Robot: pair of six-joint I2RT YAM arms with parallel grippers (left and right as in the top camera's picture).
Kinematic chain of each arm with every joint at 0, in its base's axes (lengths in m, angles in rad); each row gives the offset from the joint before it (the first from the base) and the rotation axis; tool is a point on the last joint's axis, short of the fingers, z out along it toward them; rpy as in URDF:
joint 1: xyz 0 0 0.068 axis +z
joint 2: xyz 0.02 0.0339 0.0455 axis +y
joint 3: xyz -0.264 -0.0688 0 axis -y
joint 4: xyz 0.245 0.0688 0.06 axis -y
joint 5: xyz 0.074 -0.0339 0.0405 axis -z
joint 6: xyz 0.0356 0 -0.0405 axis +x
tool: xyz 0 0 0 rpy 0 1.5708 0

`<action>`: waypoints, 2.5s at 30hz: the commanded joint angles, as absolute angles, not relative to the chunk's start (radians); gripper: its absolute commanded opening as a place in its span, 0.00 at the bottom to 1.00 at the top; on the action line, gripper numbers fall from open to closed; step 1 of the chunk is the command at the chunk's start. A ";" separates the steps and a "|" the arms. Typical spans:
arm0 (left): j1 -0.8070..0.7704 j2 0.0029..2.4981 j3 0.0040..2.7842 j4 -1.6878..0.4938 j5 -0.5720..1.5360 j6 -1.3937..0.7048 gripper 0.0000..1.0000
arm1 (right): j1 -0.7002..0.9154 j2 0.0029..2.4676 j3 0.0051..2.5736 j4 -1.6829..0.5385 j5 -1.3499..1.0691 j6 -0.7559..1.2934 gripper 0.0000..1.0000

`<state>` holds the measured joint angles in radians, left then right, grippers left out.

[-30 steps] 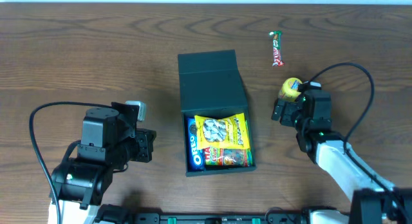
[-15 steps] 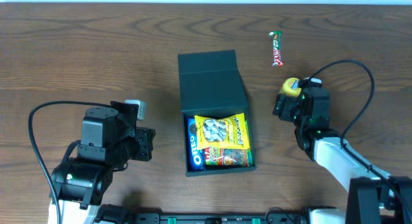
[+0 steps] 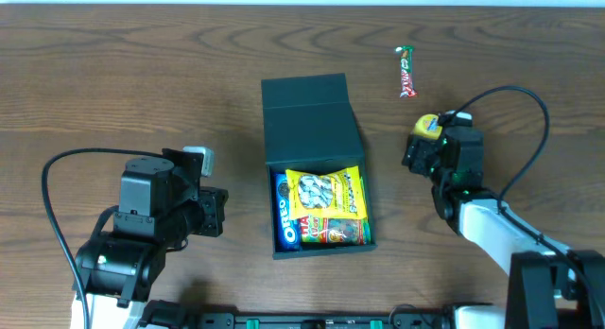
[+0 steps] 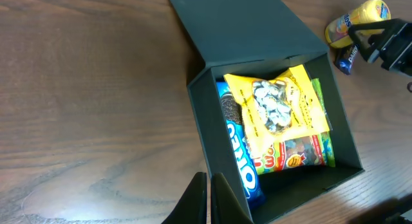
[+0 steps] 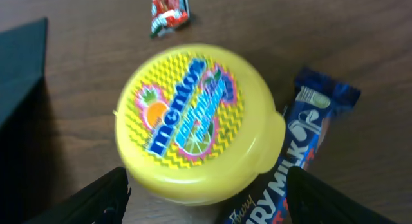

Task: Pack container
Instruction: 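Close the right gripper on the yellow tube and lift it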

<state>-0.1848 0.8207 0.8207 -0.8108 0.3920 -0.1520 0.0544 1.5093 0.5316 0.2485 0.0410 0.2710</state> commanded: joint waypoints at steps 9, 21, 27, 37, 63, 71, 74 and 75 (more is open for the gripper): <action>-0.182 0.816 0.842 -0.810 0.384 -0.134 0.06 | 0.056 1.526 0.537 0.277 0.045 0.300 0.63; -0.182 0.816 0.842 -0.811 0.381 -0.134 0.06 | 0.056 1.526 0.537 0.277 0.041 0.336 0.43; -0.182 0.816 0.842 -0.811 0.381 -0.134 0.06 | 0.056 1.506 0.538 0.276 0.021 0.336 0.38; -0.182 0.816 0.842 -0.811 0.381 -0.134 0.06 | 0.056 1.408 0.543 0.245 0.022 0.336 0.22; -0.182 0.816 0.842 -0.804 0.355 -0.126 0.06 | 0.056 1.635 0.611 0.344 0.026 0.306 0.84; -0.182 0.816 0.842 -0.800 0.354 -0.126 0.06 | 0.056 1.674 0.663 0.332 0.026 0.298 0.62; -0.182 0.816 0.842 -0.799 0.354 -0.126 0.05 | 0.056 1.674 0.663 0.316 0.026 0.298 0.55; -0.182 0.816 0.842 -0.799 0.355 -0.126 0.06 | 0.056 1.674 0.663 0.308 0.026 0.298 0.52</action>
<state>-0.1852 0.8207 0.8207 -0.8032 0.3634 -0.1482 0.0544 1.6600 0.6537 0.3241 0.0235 0.2996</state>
